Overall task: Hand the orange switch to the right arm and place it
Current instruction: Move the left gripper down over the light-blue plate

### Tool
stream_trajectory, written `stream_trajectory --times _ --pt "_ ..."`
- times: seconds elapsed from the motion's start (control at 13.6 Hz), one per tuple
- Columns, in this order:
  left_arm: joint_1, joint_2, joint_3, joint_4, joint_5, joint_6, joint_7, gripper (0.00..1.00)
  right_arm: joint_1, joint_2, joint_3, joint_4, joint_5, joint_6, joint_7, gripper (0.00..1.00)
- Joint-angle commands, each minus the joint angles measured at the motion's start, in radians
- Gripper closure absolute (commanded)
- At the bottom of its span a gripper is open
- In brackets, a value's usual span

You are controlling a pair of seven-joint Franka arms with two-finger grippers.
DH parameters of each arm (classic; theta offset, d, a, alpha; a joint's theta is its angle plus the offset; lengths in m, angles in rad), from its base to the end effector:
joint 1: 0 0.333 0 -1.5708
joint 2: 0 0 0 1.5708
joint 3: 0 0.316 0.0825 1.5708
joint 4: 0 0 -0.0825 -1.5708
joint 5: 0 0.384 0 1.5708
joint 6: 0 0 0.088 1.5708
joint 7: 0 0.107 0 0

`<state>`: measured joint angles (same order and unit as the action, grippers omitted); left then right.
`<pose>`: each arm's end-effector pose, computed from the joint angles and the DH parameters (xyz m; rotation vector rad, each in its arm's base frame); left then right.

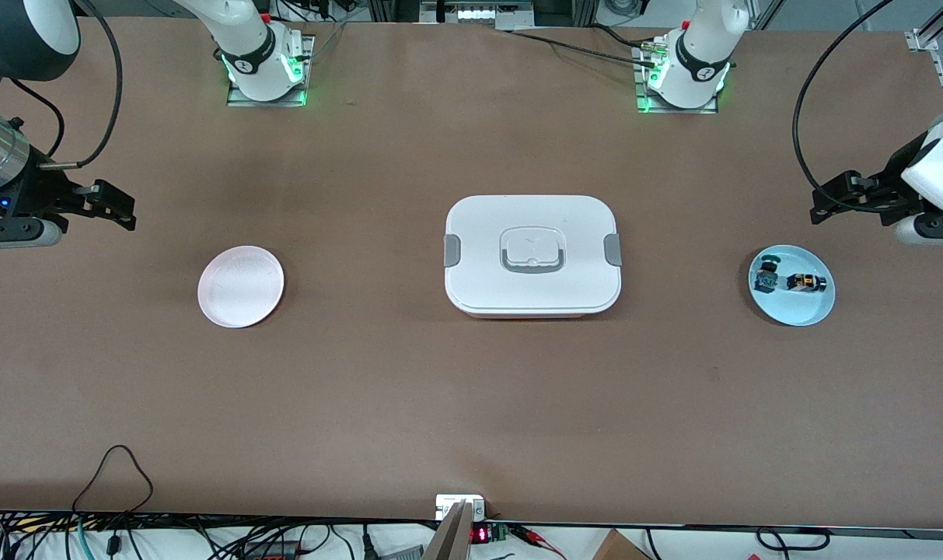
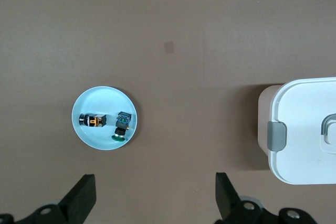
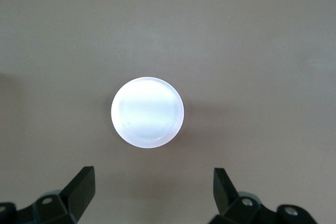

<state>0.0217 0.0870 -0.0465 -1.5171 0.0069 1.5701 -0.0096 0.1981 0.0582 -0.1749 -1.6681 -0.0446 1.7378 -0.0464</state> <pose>0.5803 -0.0125 0.6004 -3.1376 0.0239 0.0531 0.5818 0.0119 0.5604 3.0850 0.1190 0.0181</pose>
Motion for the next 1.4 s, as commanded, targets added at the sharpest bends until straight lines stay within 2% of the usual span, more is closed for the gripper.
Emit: stream_trajectory --times 0.0,0.66,0.95,1.18,1.32 --pt "0.004 -0.012 -0.006 0.008 0.016 -0.031 0.003 0.0 -0.005 -0.003 0.005 0.013 -0.009 -0.02 0.01 0.0" --pt "0.009 0.026 0.005 0.0 0.018 -0.127 -0.013 0.0 0.0 -0.003 0.008 0.014 0.005 -0.018 0.013 0.0" --pt "0.006 0.068 0.004 0.004 0.028 -0.148 -0.013 0.0 -0.003 -0.009 0.003 0.013 0.109 -0.023 0.013 0.0" --pt "0.003 0.082 0.002 -0.005 0.025 -0.156 -0.013 0.0 -0.003 -0.009 0.003 0.013 0.109 -0.023 0.01 0.0" --pt "-0.006 0.085 0.0 -0.046 0.028 -0.151 -0.013 0.0 -0.003 -0.009 0.002 0.013 0.104 -0.023 0.01 0.0"
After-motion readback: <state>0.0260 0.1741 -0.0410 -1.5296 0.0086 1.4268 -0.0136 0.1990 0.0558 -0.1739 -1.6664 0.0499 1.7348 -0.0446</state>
